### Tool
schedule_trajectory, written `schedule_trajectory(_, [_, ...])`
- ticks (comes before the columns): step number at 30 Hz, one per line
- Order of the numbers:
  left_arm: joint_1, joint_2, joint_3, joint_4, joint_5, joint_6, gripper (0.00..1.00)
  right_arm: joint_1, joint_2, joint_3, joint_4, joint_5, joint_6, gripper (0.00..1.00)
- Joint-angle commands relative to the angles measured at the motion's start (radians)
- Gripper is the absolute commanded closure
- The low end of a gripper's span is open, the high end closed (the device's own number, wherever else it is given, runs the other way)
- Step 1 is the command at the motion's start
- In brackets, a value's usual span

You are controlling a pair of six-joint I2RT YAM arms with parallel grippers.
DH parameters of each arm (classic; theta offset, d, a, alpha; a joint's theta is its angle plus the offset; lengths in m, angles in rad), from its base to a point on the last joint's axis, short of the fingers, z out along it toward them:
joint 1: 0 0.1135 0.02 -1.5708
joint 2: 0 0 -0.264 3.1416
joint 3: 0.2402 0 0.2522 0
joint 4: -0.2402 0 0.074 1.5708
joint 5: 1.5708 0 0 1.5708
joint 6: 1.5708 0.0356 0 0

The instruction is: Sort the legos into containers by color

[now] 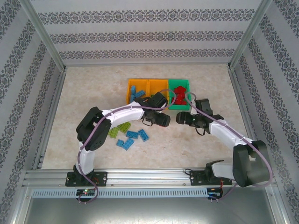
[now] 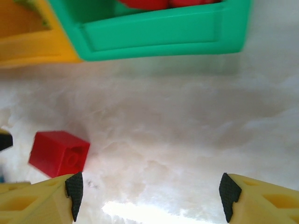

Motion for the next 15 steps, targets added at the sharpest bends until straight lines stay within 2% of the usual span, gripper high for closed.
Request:
schedule_trajectory(1, [0.015, -0.149, -0.076, -0.044, -0.112, -0.041, 0.17, 0.087, -0.011, 0.031, 0.009, 0.008, -0.120, 0.19])
schedule_trajectory(7, [0.123, -0.351, -0.300, -0.073, -0.178, -0.085, 0.01, 0.205, 0.125, 0.155, -0.057, 0.008, -0.254, 0.18])
schedule_trajectory(15, [0.312, -0.570, -0.533, -0.067, -0.163, -0.115, 0.00, 0.302, 0.322, 0.343, -0.186, 0.068, -0.406, 0.18])
